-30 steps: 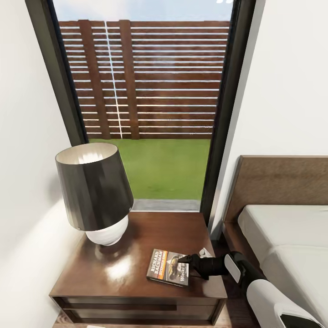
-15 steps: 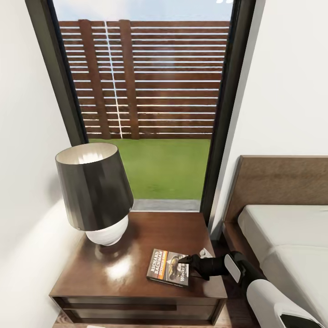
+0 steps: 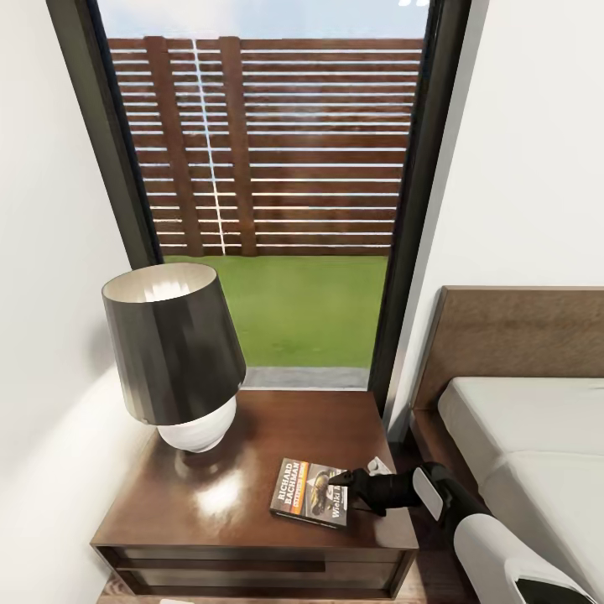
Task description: In the bedroom, move the book from the bed onto either nightstand, and place the two sandals side by side next to the bed.
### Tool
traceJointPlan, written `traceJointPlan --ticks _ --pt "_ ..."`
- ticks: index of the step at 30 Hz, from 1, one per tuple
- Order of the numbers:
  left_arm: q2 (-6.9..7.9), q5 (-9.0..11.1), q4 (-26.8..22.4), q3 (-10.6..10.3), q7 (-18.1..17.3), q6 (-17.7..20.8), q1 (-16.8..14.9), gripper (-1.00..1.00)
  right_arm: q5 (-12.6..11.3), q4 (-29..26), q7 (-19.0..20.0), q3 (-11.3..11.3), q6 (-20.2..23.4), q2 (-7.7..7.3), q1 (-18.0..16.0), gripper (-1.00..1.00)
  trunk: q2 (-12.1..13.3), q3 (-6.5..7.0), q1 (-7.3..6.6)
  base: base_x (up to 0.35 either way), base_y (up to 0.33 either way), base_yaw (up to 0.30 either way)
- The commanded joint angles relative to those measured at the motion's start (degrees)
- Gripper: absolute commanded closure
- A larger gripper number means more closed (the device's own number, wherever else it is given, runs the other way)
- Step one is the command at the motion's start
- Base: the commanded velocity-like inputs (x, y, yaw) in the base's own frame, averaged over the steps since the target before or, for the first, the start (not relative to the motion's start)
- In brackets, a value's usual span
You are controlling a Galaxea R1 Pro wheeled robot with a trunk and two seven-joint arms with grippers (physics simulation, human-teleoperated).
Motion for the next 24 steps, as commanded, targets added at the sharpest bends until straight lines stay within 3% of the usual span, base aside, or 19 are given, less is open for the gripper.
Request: traceJointPlan --ticks 1,14,24 --pt "0.03 0.6 -0.06 -0.44 -0.15 0.13 -0.02 -1.0 0.28 -0.03 0.14 -0.34 0.29 0.05 -0.04 -1.0 -0.02 -0.05 -0.01 0.0 0.0 0.0" --pt "0.03 0.6 -0.05 -0.44 -0.15 0.15 -0.02 -1.0 0.07 -0.22 -4.03 -0.35 0.28 0.84 -0.57 -1.0 -0.02 -0.05 -0.01 0.0 0.0 0.0" --pt "0.03 0.6 -0.05 -0.44 -0.15 0.17 -0.02 -1.0 0.04 -0.32 -5.14 -0.35 0.28 1.61 -1.01 -1.0 -0.02 -0.05 -0.01 0.0 0.0 0.0"
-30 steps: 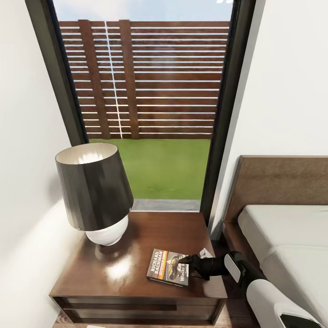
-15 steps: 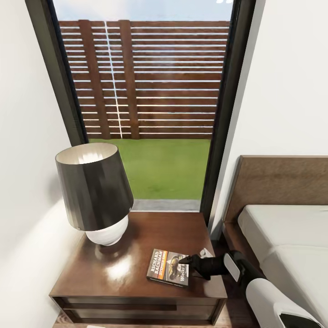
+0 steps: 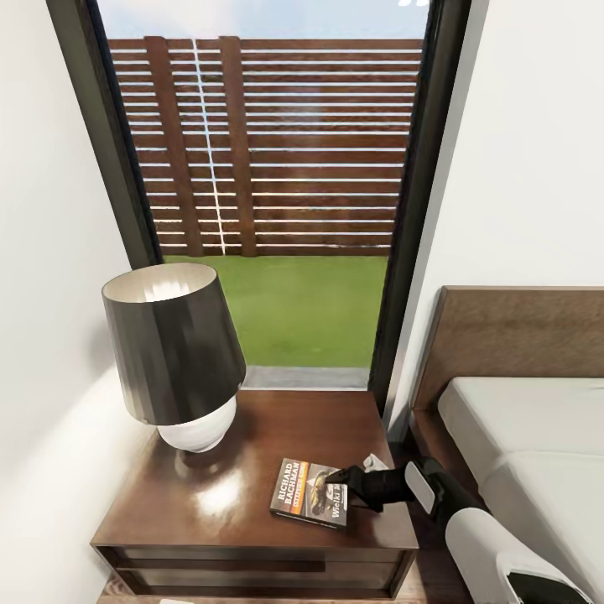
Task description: In the bedroom, move the book from the bed onto either nightstand, and place the two sandals side by side next to the bed.
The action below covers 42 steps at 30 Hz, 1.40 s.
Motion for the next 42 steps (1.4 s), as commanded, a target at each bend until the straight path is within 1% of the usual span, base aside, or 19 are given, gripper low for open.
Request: traceJointPlan --ticks 1,2,42 --pt "0.03 0.6 -0.06 -0.44 -0.16 0.15 -0.02 -1.0 0.2 -0.05 0.03 -0.41 0.35 0.09 -0.07 -1.0 -0.02 -0.05 -0.01 0.0 0.0 0.0" --pt "0.03 0.6 -0.06 -0.44 -0.16 0.14 -0.02 -1.0 0.2 -0.06 -0.01 -0.41 0.35 0.12 -0.11 -1.0 -0.02 -0.05 -0.01 0.0 0.0 0.0" --pt "0.03 0.6 -0.03 -0.33 -0.16 0.13 -0.02 -1.0 0.52 -0.07 0.14 -0.32 0.02 0.15 -0.27 -1.0 16.02 7.13 -8.8 0.0 0.0 0.0"
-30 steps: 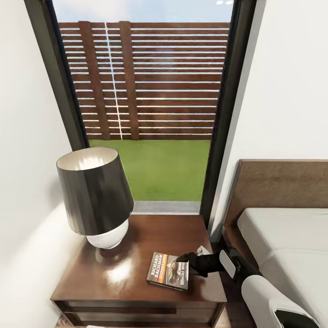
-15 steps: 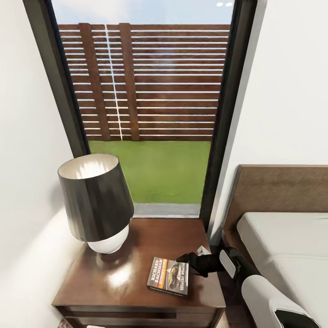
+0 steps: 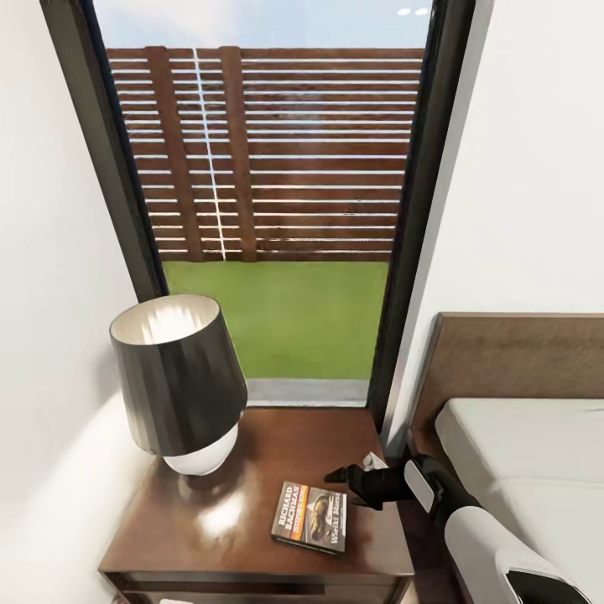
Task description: In the bedroom, move the book from the bed onto either nightstand, and place the two sandals side by side next to the bed.
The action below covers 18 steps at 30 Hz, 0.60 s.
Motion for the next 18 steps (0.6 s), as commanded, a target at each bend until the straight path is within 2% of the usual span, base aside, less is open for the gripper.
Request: traceJointPlan --ticks 1,18 --pt "0.04 0.6 -0.05 -0.43 -0.16 0.13 -0.02 -1.0 0.18 -0.05 0.15 -0.4 0.28 0.05 -0.02 -1.0 0.39 0.13 -0.23 0.0 0.0 0.0" --pt "0.04 0.6 -0.01 -0.47 -0.16 0.11 -0.02 -1.0 0.14 -0.05 0.38 -0.32 -0.18 0.05 -0.01 -1.0 7.21 3.18 -3.97 0.0 0.0 0.0"
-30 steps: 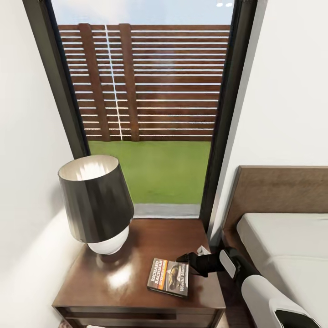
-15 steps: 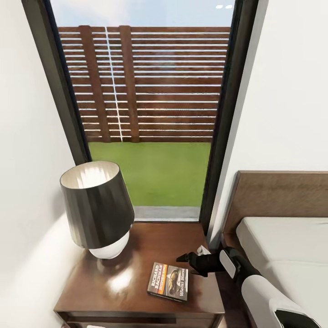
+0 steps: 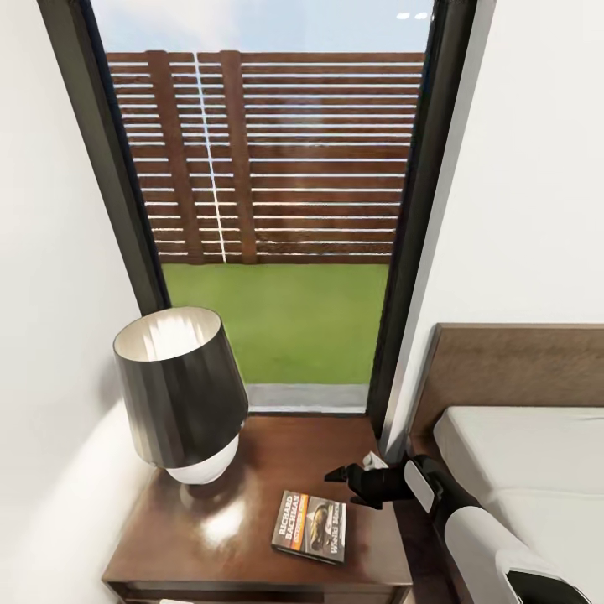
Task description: In the bedroom, move the book from the bed onto either nightstand, and place the two sandals side by side next to the bed.
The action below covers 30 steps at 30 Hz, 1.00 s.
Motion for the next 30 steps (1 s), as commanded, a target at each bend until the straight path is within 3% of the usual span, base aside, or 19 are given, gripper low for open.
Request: traceJointPlan --ticks 1,30 --pt "0.04 0.6 -0.06 -0.45 -0.16 0.13 -0.02 -1.0 0.2 -0.05 0.08 -0.4 0.35 0.05 -0.02 -1.0 0.39 0.13 -0.23 0.0 0.0 0.0" --pt "0.04 0.6 -0.05 -0.45 -0.07 0.13 -0.02 -1.0 0.48 0.0 -0.19 -0.37 0.32 -0.01 0.06 -1.0 12.02 5.34 -6.6 0.0 0.0 0.0"
